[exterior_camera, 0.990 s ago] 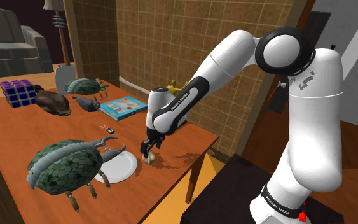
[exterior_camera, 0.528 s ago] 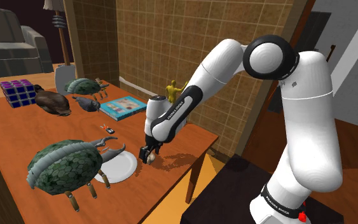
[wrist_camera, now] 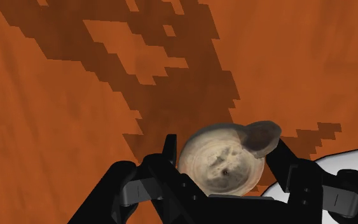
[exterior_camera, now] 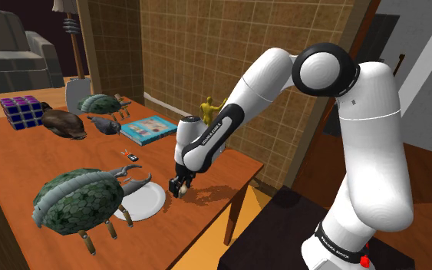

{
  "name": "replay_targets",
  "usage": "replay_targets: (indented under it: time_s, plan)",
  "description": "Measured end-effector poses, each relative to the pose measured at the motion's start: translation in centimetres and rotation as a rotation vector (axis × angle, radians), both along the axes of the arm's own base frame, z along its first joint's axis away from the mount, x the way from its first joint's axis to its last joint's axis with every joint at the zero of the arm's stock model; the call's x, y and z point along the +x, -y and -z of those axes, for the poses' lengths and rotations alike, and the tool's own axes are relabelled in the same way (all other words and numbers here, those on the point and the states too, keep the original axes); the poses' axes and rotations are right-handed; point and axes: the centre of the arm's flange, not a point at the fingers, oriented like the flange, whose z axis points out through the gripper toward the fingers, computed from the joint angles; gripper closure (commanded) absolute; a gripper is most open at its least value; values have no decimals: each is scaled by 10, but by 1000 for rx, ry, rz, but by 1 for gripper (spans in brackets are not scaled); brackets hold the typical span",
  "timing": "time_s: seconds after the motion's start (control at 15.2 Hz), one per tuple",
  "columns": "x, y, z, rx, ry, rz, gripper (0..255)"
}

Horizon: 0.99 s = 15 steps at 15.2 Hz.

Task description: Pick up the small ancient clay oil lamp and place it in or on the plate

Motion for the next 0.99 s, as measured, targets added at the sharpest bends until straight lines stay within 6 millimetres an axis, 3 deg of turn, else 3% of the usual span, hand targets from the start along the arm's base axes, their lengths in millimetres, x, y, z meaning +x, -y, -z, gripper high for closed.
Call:
replay_targets:
  time_s: [0.59, 0.99]
  plan:
    - [0, 0, 0, 0, 0, 0, 255]
    - [1, 0, -26, 0, -1, 0, 255]
